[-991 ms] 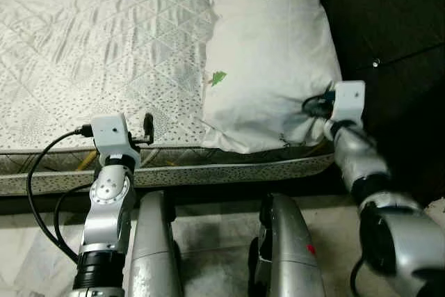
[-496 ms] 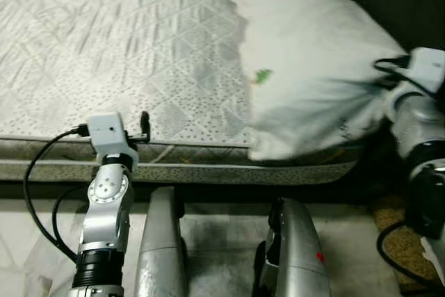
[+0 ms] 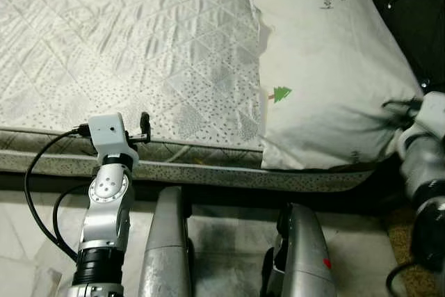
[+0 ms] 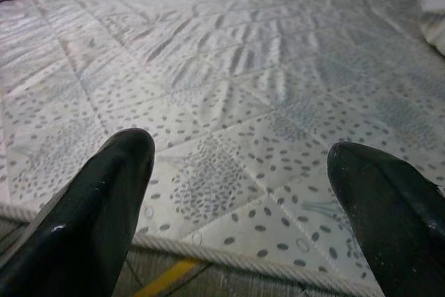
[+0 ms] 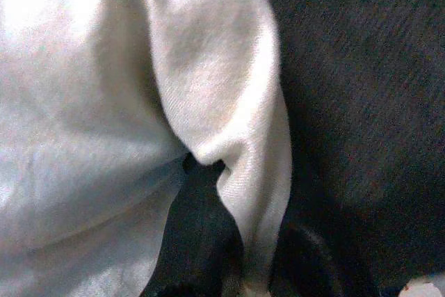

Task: Clean up the room

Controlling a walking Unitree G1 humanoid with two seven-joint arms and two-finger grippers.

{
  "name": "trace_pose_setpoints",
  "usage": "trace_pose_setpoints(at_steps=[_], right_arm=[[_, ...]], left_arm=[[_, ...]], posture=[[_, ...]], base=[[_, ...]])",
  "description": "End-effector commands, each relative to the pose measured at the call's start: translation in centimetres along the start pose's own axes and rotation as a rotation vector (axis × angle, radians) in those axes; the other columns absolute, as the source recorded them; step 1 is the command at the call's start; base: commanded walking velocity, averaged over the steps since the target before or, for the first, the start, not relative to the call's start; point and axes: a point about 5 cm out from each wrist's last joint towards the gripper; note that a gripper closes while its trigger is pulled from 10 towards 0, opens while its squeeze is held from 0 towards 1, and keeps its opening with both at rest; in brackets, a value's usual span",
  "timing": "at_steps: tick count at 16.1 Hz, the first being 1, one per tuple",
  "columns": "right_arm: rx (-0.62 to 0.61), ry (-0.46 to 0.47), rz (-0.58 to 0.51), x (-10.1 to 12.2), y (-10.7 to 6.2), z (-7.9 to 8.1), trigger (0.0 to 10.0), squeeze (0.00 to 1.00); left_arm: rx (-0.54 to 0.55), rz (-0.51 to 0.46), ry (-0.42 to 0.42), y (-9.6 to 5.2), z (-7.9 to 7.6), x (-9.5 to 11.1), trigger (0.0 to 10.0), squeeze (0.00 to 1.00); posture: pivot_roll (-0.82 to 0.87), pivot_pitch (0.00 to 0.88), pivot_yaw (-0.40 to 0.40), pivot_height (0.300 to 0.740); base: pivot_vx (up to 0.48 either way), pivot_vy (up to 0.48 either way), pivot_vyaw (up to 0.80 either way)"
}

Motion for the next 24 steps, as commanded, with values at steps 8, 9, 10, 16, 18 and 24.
trace_pose_setpoints(at_steps=[8,9,10,16,18,24], right_arm=[[0.165,-0.042,-0.031,-2.3,-1.1,5.9,10.0,0.18],[0.195,-0.047,-0.050,-2.3,-1.2,6.7,10.0,1.00],[0.204,-0.051,-0.061,-2.2,-1.4,7.1,10.0,1.00],[0.110,-0.045,-0.253,2.0,-1.0,7.7,10.0,1.00],[0.098,-0.055,-0.389,4.7,-1.1,8.0,10.0,1.00],[0.346,-0.019,-0.180,2.3,-2.6,15.9,10.0,1.00]], left_arm=[[-0.001,-0.018,0.020,0.9,0.0,0.3,10.0,0.00],[0.000,-0.019,0.019,0.9,0.0,0.3,10.0,0.00],[-0.001,-0.019,0.019,1.0,-0.1,0.3,10.0,0.00],[-0.004,-0.026,0.019,1.1,-0.4,0.3,10.0,0.00],[-0.006,-0.026,0.020,1.1,-0.4,0.2,10.0,0.00],[-0.009,-0.029,0.023,1.4,-0.4,0.4,10.0,0.00]], posture=[[0.10,0.031,0.004,0.538],[0.10,0.029,0.004,0.538],[0.10,0.024,0.003,0.538],[0.10,0.014,0.000,0.538],[0.10,0.015,-0.001,0.538],[0.11,0.026,-0.002,0.538]], base=[[0.000,0.000,0.00],[0.000,0.000,0.00],[0.000,0.000,0.00],[0.000,0.000,0.00],[0.000,0.000,0.00],[0.000,0.000,0.00]])
Point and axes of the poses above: a point about 5 cm out from each wrist's last joint towards the gripper, its own y axis pointing out of the wrist towards the gripper, its own x axis along the axis of the wrist's last joint, z = x × y, and after that the axes turned 11 degrees about y, right-handed
